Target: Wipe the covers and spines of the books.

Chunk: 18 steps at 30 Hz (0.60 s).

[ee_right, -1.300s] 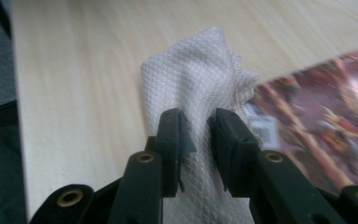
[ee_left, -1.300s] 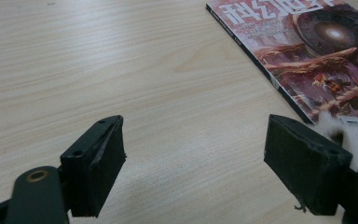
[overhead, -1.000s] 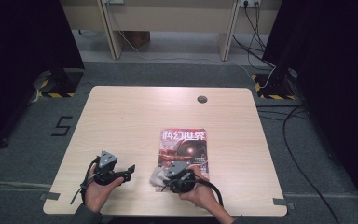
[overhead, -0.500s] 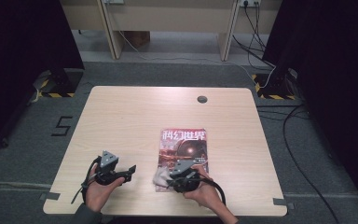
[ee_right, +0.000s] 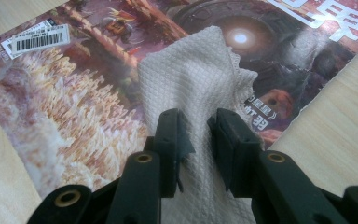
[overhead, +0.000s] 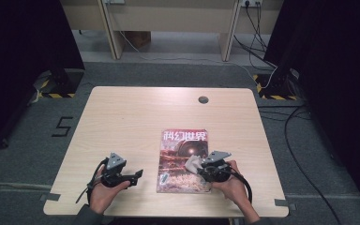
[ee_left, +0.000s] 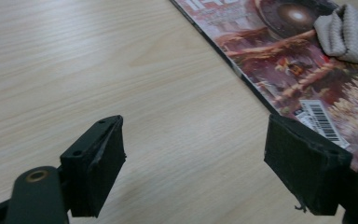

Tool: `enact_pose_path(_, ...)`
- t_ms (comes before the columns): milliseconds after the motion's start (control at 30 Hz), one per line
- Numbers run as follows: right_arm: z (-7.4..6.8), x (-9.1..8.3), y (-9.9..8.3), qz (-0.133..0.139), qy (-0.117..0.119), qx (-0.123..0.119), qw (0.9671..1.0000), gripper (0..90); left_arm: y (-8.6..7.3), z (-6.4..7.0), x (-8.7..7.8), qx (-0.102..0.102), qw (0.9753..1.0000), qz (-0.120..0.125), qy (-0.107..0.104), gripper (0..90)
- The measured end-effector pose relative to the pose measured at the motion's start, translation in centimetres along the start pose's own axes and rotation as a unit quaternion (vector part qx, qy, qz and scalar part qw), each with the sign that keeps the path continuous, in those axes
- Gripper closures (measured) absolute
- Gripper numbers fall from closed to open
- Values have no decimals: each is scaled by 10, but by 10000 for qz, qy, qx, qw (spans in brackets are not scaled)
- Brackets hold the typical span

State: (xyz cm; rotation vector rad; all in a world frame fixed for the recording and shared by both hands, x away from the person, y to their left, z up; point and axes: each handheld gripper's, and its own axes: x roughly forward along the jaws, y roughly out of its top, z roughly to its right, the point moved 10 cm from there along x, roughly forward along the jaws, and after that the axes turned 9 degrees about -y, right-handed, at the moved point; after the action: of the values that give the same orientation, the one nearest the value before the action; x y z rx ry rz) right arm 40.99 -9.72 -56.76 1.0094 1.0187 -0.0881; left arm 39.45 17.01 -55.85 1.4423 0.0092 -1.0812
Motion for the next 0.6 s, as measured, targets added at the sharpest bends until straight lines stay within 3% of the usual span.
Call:
enact_pose_path(67,-3,-1,-1,8,-38,-56,10000,708,-1,6,4,51,10000,-57,-59,194)
enact_pose_path(267,-38,-10,-5,74,392,-418,9983,708,-9,27,16,271,9989,-275,-276,193)
enact_pose_path(333,-42,-14,-8,67,461,-453,9979,707,-9,31,18,347,9982,-336,-351,193)
enact_pose_path(400,-35,-15,-11,83,454,-325,9984,707,-8,28,18,356,9984,-327,-295,192)
enact_pose_path(533,-7,-16,-16,50,130,-43,9999,708,-8,25,19,260,9987,-338,-278,187)
enact_pose_path(600,-6,-16,-17,49,113,-2,9999,707,-7,29,22,287,9987,-316,-293,187)
